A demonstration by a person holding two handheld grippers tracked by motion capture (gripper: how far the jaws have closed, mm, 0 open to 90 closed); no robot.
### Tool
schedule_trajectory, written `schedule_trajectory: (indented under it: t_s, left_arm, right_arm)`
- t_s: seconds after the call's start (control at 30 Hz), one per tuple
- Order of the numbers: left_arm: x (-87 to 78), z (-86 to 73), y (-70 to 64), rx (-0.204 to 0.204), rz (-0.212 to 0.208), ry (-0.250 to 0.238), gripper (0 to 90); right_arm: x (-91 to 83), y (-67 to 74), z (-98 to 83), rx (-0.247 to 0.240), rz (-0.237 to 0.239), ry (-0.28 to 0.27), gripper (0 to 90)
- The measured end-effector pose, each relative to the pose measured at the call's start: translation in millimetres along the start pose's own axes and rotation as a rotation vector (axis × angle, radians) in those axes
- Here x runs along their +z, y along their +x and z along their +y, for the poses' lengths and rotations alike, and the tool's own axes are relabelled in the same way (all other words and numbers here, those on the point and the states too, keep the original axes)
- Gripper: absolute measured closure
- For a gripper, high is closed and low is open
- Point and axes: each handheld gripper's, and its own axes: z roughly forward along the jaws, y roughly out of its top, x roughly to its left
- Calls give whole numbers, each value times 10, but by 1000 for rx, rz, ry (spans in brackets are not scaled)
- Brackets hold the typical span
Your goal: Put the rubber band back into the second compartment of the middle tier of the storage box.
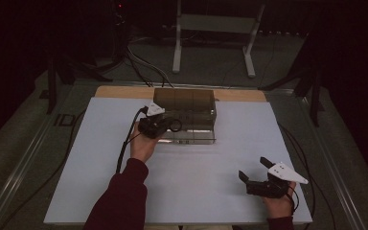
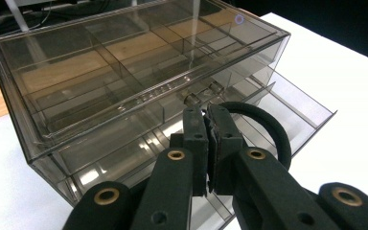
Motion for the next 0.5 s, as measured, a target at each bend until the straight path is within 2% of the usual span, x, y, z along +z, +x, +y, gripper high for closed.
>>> schedule_trajectory:
  t_s: [0.5]
  left_arm:
    - [88, -1, -36, -4, -1, 10, 885]
  right_arm:
    - [3, 1, 0, 1, 2, -1, 15]
